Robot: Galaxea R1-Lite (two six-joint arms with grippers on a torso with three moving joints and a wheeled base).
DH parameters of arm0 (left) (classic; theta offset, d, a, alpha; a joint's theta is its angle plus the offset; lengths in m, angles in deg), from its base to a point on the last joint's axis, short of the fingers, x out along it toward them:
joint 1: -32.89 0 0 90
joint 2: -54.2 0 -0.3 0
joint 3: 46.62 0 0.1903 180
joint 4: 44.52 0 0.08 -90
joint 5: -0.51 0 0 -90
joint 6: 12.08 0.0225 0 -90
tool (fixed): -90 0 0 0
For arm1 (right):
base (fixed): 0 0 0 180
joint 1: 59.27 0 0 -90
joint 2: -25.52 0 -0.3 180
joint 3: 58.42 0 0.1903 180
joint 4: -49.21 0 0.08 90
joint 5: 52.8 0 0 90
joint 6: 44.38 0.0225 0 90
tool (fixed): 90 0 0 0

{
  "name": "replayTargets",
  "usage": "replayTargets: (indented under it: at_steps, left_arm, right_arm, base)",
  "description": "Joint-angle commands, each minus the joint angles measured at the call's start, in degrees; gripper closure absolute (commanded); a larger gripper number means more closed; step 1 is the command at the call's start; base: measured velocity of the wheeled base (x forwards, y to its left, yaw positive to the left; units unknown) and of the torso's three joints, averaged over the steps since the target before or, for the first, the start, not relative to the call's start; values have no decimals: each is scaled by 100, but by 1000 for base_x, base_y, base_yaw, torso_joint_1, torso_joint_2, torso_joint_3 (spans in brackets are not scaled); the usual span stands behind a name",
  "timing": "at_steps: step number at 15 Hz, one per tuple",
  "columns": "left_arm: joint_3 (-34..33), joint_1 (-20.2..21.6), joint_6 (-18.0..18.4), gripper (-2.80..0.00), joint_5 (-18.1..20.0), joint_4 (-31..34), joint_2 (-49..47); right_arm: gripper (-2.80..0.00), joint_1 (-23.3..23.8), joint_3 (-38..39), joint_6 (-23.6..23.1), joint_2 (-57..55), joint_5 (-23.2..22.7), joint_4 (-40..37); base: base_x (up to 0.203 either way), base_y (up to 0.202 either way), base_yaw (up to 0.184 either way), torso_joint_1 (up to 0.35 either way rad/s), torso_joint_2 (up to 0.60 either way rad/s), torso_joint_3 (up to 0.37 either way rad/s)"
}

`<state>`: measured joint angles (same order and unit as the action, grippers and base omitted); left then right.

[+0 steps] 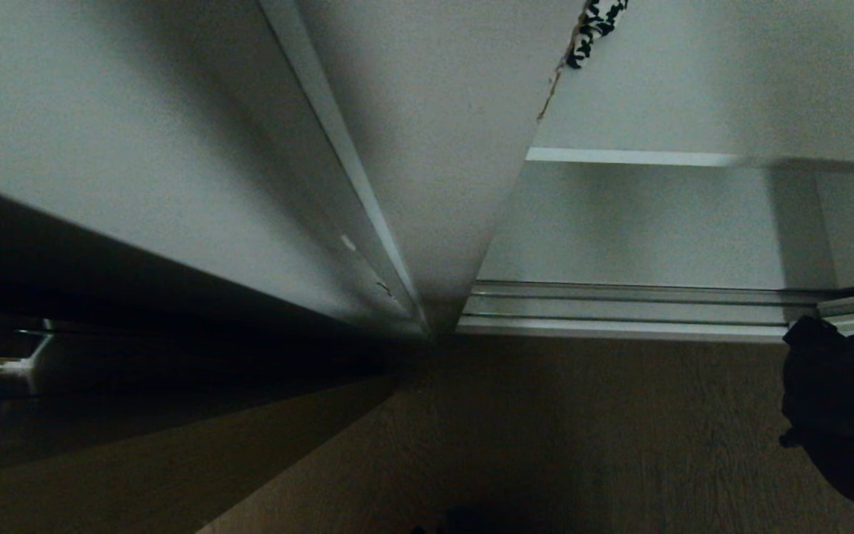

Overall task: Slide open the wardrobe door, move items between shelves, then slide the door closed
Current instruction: Place the bag on the lower shelf

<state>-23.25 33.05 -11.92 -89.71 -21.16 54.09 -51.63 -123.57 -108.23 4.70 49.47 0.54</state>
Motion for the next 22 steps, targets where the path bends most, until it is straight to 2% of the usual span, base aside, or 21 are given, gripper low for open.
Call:
replayTargets:
  at_steps: [1,3,9,16,22]
  left_arm:
    - [0,2,2,0,-4,0,2]
    - [0,2,2,0,-4,0,2]
    - [0,2,2,0,-4,0,2]
    - [0,2,2,0,-4,0,2]
    - [0,2,2,0,-4,0,2]
  right_arm:
    - [0,-163,220,-30,-167,13,-19]
    - [0,-333,410,-43,-120,13,-19]
    - [0,-337,909,-15,-622,13,81]
    - [0,-253,1820,-8,-2002,3,2514]
    - [0,-32,2067,57,-3218,-13,4149]
  base:
    - [0,0,0,0,0,0]
    - [0,0,0,0,0,0]
    - [0,0,0,0,0,0]
    - [0,0,0,0,0,0]
    - [0,0,0,0,0,0]
